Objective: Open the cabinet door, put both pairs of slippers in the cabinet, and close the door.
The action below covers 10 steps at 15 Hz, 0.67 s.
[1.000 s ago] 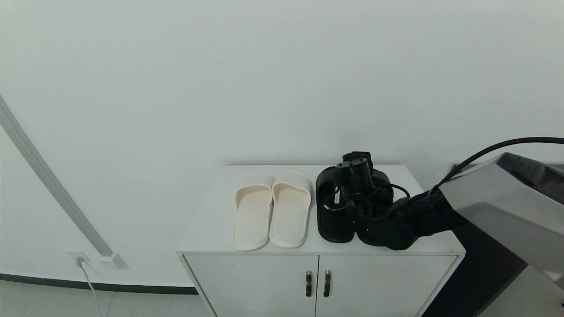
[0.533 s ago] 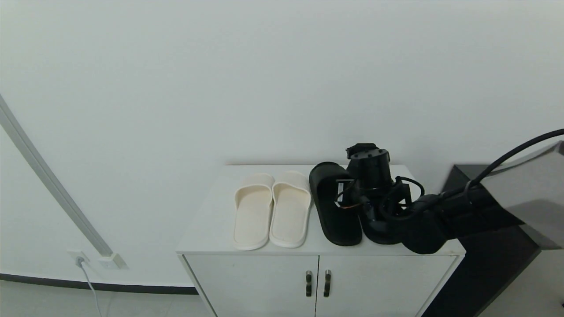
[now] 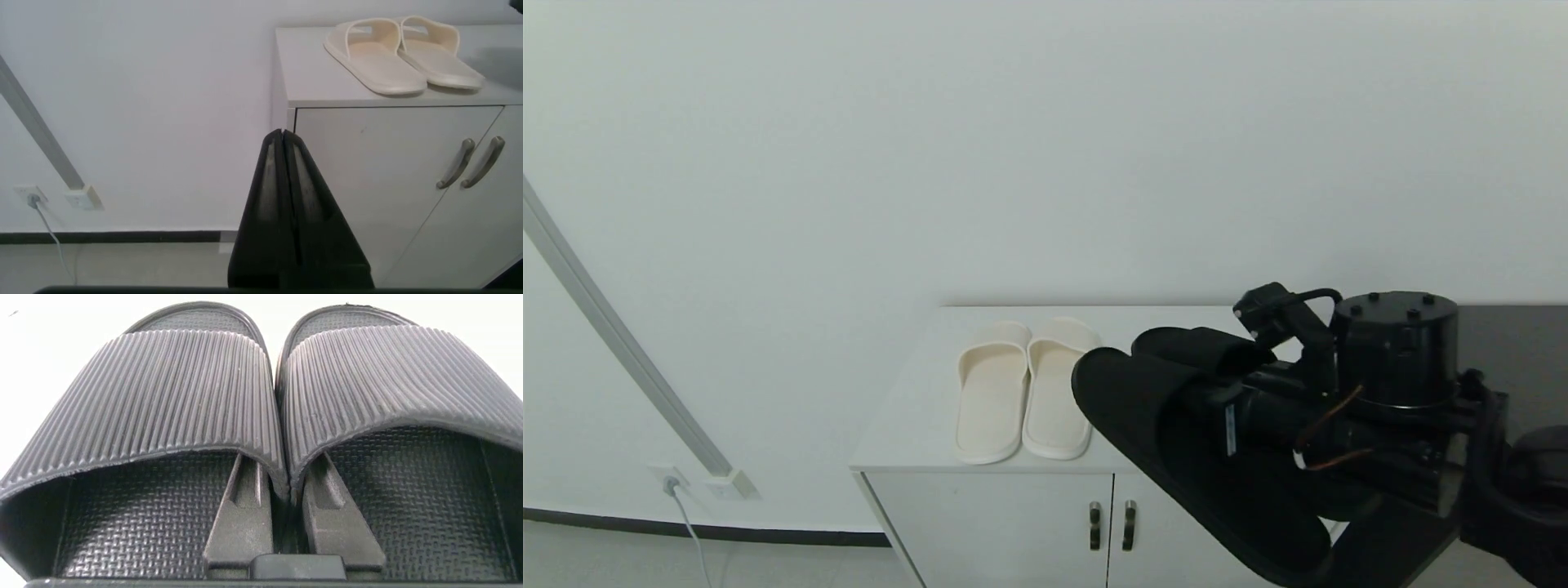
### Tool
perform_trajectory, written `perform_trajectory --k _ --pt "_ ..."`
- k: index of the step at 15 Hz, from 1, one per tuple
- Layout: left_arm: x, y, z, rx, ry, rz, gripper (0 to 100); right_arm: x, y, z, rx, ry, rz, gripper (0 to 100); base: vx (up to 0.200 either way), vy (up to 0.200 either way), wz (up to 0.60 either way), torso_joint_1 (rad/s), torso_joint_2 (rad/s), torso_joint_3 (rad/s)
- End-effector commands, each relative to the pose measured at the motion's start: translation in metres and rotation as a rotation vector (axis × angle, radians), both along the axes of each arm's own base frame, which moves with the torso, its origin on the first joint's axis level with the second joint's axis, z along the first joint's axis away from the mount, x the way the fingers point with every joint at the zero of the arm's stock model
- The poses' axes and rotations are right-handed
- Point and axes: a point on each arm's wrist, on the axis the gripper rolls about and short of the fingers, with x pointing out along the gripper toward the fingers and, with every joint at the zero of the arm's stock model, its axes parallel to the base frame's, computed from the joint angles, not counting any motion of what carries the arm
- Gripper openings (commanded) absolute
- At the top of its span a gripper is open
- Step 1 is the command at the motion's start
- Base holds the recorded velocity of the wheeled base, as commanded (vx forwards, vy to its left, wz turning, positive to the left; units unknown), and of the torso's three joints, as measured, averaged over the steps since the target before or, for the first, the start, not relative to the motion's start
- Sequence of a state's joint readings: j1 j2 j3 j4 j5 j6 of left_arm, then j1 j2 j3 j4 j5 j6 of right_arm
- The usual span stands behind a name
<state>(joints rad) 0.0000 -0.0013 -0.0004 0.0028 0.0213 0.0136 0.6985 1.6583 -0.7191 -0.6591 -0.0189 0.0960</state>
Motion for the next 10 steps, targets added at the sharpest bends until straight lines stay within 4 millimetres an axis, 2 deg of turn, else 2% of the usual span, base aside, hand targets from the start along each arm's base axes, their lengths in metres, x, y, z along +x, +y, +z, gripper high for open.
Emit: perform_trajectory --k 1,10 --pt "0.0001 0.0000 -0.0001 0.000 0.002 0.000 0 -0.0229 -0.0166 0.0122 0.021 -0.021 0.045 0 0.000 0.000 0.00 0.000 0.00 0.000" --pt "0.0001 0.0000 -0.0001 0.000 0.002 0.000 0 -0.0268 -0.0163 0.0098 0.016 -0.007 0.056 0 0.000 0.000 0.00 0.000 0.00 0.000"
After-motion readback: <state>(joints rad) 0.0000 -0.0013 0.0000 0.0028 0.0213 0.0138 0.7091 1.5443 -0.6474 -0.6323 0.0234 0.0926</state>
